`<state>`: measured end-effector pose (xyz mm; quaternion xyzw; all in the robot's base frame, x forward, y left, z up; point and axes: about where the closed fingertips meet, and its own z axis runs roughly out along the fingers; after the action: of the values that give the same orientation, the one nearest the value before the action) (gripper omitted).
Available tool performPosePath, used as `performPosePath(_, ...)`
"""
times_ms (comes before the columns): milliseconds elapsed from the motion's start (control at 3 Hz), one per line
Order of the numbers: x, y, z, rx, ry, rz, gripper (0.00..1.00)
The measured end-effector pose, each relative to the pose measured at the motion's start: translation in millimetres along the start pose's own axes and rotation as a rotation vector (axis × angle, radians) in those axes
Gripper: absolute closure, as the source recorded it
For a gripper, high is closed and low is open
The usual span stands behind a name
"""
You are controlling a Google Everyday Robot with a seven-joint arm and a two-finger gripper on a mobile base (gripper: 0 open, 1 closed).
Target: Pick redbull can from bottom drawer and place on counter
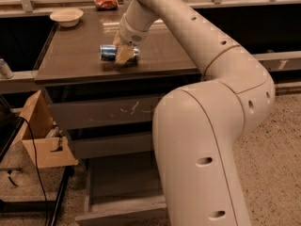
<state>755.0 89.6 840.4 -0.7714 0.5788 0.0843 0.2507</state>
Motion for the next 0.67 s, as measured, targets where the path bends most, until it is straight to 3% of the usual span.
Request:
performPosePath(333,0.3,0.8,1.6,-0.011,-0.001,0.000,0.62)
performPosePath(667,0.7,1.3,2.4,-0.016,-0.002,0.000,0.31)
